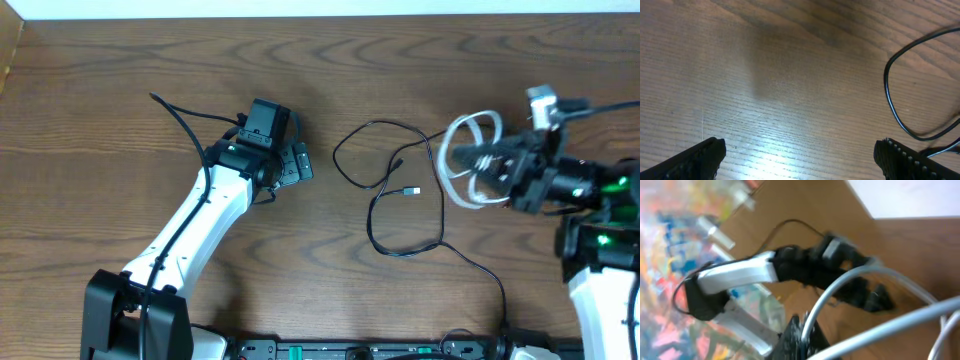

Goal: Untangle cables
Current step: 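Carry the white cable to the far right edge and release it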

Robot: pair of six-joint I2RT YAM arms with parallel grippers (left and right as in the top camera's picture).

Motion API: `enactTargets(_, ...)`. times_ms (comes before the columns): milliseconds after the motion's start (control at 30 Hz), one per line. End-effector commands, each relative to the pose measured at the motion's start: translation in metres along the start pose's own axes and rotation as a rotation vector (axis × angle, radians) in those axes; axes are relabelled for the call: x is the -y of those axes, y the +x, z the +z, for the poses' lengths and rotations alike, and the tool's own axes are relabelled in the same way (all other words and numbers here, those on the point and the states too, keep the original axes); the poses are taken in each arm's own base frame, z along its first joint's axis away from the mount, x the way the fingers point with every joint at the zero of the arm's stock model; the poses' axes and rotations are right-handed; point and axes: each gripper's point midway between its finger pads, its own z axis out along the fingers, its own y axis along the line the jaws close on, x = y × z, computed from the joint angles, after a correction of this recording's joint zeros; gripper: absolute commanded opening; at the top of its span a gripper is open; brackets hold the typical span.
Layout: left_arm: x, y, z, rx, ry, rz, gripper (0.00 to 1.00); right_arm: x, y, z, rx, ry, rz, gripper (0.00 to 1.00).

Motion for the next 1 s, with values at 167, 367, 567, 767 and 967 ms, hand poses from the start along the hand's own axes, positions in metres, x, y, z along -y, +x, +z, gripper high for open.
enactTargets(167,-0.003,-0.004,-0.001,0.016,-0.016,0.004,1.0,0.096,-0.03,-0.081,0.205,0.199,0.244,0.01)
enactTargets(367,-0.004,-0.004,-0.001,0.018,-0.019,0.004,1.0,0.153,-0.034,-0.154,0.406,0.307,0.457,0.01)
enactTargets(567,-0.004,-0.004,-0.001,0.018,-0.019,0.004,1.0,0.187,-0.036,-0.211,0.597,0.424,0.523,0.01)
enactTargets(767,-0.003,-0.004,-0.001,0.018,-0.019,0.004,1.0,0.21,-0.031,-0.245,0.718,0.574,0.513,0.01)
enactTargets(967,-0.004,-0.004,-0.001,0.018,-0.019,0.004,1.0,0.258,0.025,-0.273,0.718,0.911,0.609,0.01)
